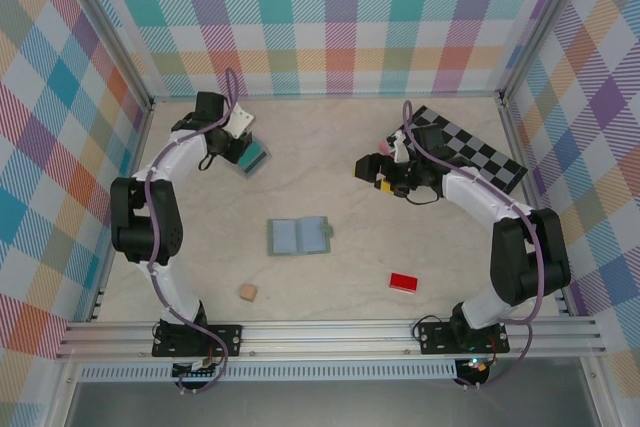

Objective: Take the credit cards out of the card holder

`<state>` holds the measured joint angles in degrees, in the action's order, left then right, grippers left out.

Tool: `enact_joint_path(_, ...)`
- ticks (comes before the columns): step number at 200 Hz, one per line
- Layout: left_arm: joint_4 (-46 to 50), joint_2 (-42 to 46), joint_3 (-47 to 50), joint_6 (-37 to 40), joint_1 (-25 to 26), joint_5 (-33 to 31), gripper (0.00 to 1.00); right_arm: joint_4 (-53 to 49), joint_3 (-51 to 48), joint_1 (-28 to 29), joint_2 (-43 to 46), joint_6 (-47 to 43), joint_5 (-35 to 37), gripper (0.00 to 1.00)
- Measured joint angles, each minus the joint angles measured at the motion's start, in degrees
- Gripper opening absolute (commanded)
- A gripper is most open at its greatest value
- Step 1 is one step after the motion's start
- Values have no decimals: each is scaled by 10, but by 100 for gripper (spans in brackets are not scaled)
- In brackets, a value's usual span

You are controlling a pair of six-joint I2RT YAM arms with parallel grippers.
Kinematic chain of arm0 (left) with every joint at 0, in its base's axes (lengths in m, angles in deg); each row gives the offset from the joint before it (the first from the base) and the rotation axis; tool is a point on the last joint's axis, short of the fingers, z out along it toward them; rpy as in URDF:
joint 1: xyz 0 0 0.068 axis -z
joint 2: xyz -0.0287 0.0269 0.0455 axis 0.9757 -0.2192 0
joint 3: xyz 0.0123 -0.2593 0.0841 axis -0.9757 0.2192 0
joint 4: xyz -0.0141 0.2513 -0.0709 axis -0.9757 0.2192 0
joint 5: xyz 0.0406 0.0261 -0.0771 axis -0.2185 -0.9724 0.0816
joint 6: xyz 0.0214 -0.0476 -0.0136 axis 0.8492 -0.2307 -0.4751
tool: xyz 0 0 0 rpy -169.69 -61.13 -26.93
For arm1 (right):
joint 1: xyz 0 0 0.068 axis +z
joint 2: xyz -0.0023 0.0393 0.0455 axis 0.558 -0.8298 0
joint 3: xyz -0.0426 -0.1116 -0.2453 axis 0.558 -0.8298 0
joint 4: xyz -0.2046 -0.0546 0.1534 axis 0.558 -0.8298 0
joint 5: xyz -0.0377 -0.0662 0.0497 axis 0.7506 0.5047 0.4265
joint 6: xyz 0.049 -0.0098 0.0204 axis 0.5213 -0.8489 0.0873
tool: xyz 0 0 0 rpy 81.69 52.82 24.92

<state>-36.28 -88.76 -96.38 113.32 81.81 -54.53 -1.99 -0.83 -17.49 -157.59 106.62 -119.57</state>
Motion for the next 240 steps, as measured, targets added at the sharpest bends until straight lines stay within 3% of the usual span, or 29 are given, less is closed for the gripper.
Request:
enact_joint_path(68,-15,-57,-66,46,-8,-12,0,1,0,0,0,10,-18,100)
enact_joint_path(188,-5,-74,-65,71,-21,-9,0,3,0,0,-17,14,-27,100)
enact_joint_path(220,-4,-74,-52,71,-27,5,7,5,2,0,-24,16,-34,100)
enact_joint_path(240,-4,-74,-52,67,-28,9,18,9,5,0,-28,16,-36,100)
